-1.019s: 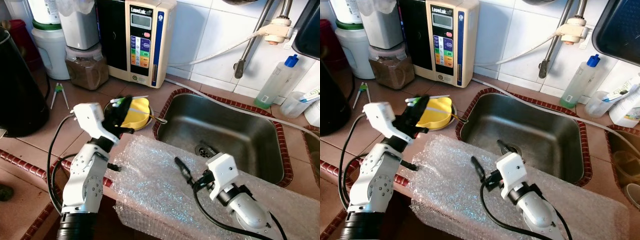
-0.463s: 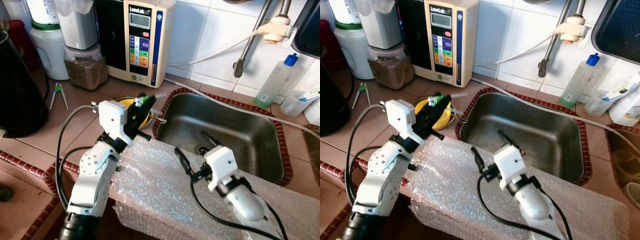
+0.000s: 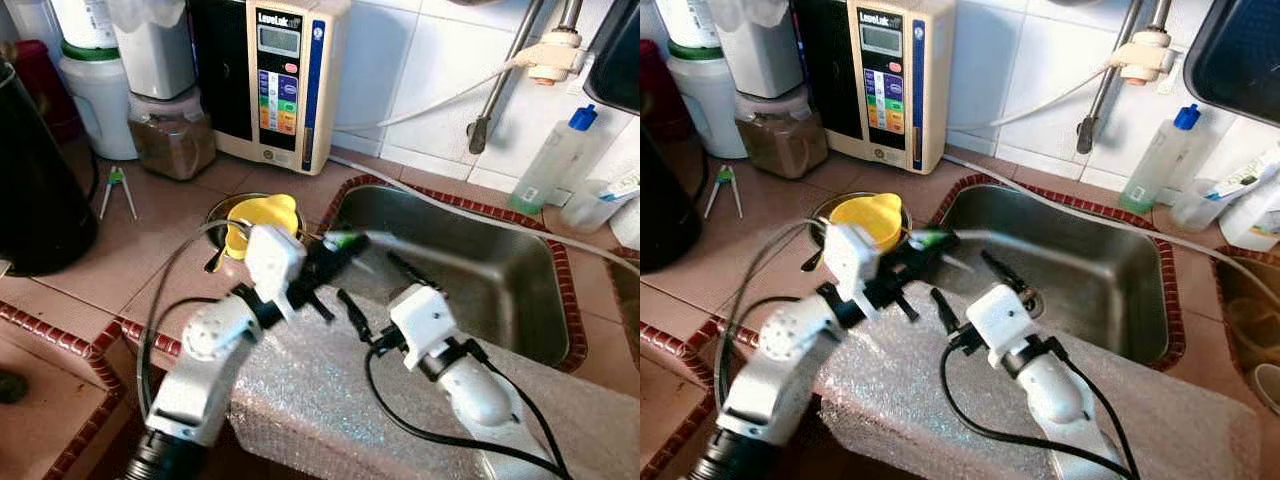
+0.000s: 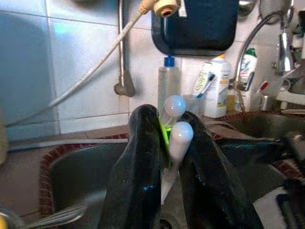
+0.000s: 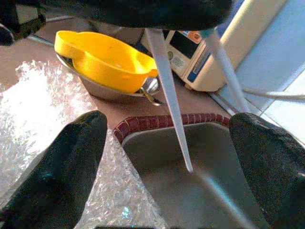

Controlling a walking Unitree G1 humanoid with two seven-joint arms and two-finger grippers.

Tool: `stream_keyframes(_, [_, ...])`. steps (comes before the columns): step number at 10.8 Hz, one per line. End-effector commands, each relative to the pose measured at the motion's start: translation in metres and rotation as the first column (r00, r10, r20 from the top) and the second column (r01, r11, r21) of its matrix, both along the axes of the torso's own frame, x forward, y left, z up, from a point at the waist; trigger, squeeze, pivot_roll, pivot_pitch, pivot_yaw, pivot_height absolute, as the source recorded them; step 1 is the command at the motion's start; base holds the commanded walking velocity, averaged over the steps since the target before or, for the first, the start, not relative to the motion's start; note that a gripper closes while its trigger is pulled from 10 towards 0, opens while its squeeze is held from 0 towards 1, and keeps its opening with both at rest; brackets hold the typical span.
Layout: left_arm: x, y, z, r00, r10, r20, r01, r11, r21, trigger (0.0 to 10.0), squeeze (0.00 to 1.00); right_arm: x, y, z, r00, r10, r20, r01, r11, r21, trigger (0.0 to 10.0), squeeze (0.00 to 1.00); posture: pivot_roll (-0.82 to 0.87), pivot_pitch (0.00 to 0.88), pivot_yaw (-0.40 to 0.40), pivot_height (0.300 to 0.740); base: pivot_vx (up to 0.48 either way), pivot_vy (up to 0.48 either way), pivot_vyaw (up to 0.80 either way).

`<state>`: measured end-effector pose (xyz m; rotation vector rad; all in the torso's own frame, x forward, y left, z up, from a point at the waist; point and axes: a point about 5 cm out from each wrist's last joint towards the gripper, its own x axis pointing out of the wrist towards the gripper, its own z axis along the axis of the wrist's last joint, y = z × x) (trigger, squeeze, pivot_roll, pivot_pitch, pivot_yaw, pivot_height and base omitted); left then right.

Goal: Kitchen organization

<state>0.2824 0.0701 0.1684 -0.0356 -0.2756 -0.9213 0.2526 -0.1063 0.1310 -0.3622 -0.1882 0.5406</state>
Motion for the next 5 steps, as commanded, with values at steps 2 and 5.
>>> stream_keyframes(2, [-0.004, -0.008, 0.005, 0.998, -0.066, -0.003, 0.066, 0.998, -0.014, 0.0, 0.00, 0.013, 0.001, 0.001, 1.000, 0.018, 0.016, -0.018, 0.999, -0.044, 10.0, 0.00, 0.05, 0.000, -0.047, 0.740, 0.000, 0.000, 0.00])
stream_keyframes(5, [-0.007, -0.015, 0.008, 0.994, -0.108, 0.001, 0.108, 0.994, -0.018, 0.0, 0.00, 0.042, 0.017, 0.009, 0.998, 0.061, 0.021, -0.061, 0.998, -0.019, 0.0, 0.00, 0.06, 0.000, -0.052, 0.740, 0.000, 0.000, 0.00])
